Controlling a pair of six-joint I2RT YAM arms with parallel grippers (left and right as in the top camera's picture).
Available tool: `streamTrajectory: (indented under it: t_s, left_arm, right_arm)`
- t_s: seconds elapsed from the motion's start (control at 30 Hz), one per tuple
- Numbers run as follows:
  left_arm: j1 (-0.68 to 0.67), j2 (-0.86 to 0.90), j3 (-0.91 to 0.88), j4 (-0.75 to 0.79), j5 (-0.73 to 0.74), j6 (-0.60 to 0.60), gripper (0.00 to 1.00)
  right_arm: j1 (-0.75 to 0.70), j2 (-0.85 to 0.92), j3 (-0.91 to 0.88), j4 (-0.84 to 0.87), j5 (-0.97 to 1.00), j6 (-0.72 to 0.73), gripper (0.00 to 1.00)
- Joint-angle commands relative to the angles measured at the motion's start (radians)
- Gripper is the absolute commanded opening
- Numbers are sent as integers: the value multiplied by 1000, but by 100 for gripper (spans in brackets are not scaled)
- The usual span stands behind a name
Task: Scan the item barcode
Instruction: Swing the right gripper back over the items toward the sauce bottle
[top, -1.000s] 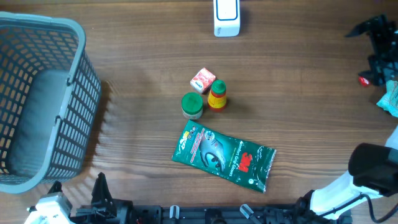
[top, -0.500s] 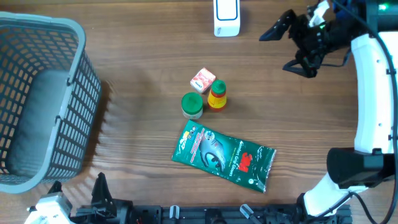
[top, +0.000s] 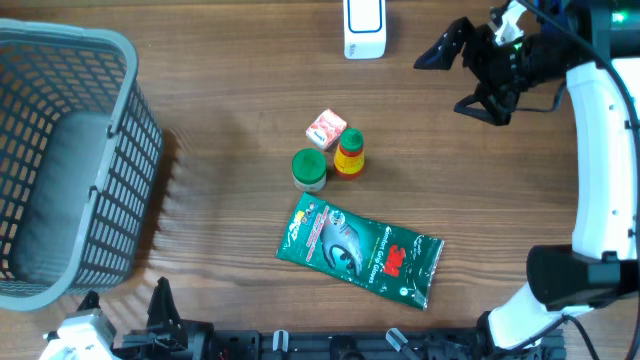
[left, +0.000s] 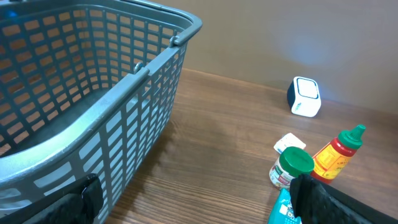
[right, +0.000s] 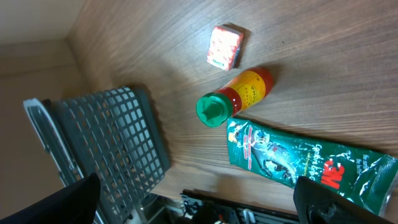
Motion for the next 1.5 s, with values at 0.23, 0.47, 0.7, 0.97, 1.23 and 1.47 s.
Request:
streamTrajectory:
  t_s: [0.23, 0.47, 0.7, 0.97, 1.23, 1.47]
  left_arm:
    - [6, -3, 3, 1, -13, 12, 100]
    - [6, -3, 3, 1, -13, 12, 100]
    - [6, -3, 3, 1, -13, 12, 100]
    - [6, -3, 3, 1, -13, 12, 100]
    - [6, -3, 3, 1, -13, 12, 100]
    - [6, -3, 3, 1, -13, 12, 100]
  right_arm:
    - [21, -155, -16, 0, -15, -69, 100]
    - [143, -359, -21, 0, 254, 42, 100]
    - [231, -642, -248, 1, 684, 505, 100]
    - [231, -813, -819, 187, 686, 974, 100]
    - [231, -567, -1057, 846, 203, 232, 100]
    - [261, -528, -1057, 894, 300, -198, 100]
